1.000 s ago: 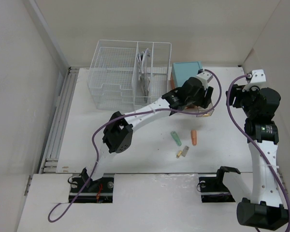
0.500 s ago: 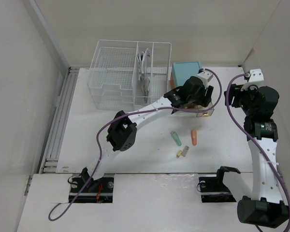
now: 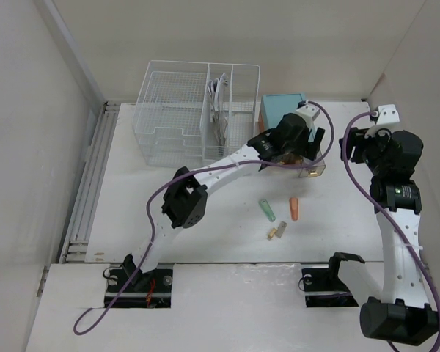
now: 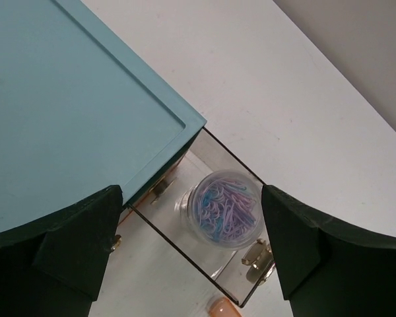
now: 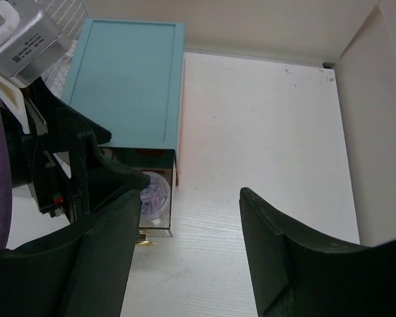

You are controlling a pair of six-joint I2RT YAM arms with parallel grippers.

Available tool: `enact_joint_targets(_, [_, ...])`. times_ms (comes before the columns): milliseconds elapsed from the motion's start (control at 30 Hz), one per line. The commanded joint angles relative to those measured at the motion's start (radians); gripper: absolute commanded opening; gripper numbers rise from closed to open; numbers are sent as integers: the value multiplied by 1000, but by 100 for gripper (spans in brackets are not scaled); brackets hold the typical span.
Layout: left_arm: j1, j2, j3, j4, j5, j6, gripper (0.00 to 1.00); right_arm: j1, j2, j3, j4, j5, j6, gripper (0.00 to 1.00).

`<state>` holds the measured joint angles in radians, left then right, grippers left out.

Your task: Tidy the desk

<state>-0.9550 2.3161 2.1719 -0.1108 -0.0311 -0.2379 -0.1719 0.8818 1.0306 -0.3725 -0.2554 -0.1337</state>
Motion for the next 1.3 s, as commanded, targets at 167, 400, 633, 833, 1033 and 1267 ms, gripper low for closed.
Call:
enact_joint_targets(167, [-28,-274,-165,173,-59,28,54,-37,2,-7,18,-60,28,21])
enact_joint_targets(400, [-59,-624,-637,367,-167,-114,3,-46,12,-53,-65,-247,46,0])
enact_joint_targets(633, [-48,-785,-1093,663,-104,-360,29,-46,120,-156,-22,-513,71,0])
enact_joint_targets(833, [-10,-655,-1218,928,78,-520,46,-58,276,-147,-32,-597,71,0])
enact_joint_targets(1033, [24,-456,-1166,1073,148,-583,55,-87,370,-129,-78,-573,52,0])
enact_joint_targets(1267, [67,-319,-1098,1131,168,-635,63,-97,491,-99,-88,-553,52,0])
